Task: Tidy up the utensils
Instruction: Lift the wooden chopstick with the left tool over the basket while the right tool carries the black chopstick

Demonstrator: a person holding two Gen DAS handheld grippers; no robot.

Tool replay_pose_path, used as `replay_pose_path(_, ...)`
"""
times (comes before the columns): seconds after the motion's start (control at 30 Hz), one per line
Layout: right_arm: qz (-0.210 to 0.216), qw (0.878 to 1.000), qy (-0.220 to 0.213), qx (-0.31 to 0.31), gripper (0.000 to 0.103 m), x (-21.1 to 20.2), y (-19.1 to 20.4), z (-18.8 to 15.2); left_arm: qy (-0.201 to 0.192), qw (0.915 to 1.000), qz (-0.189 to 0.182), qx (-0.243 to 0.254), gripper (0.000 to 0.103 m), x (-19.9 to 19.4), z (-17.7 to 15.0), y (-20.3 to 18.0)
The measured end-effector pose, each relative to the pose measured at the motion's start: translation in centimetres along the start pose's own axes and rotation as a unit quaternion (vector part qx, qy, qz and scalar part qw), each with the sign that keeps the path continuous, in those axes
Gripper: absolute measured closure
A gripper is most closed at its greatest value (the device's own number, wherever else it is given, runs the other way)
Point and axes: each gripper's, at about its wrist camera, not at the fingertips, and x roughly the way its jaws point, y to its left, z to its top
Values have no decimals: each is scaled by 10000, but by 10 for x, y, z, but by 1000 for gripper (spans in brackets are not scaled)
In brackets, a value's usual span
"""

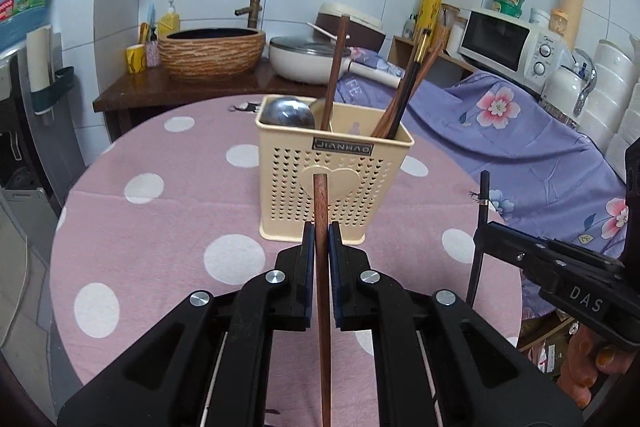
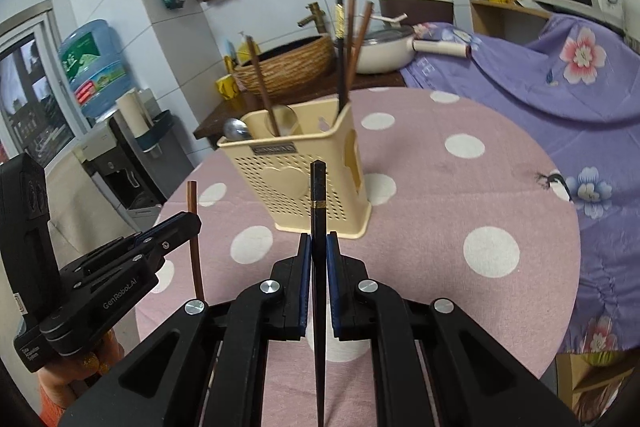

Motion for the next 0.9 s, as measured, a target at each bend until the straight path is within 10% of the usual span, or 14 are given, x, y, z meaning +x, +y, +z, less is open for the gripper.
replay_pose_path(0.9, 318, 9927, -851, -797, 96, -48, 43, 95, -1161, 9921, -183, 440, 96, -67, 101, -15)
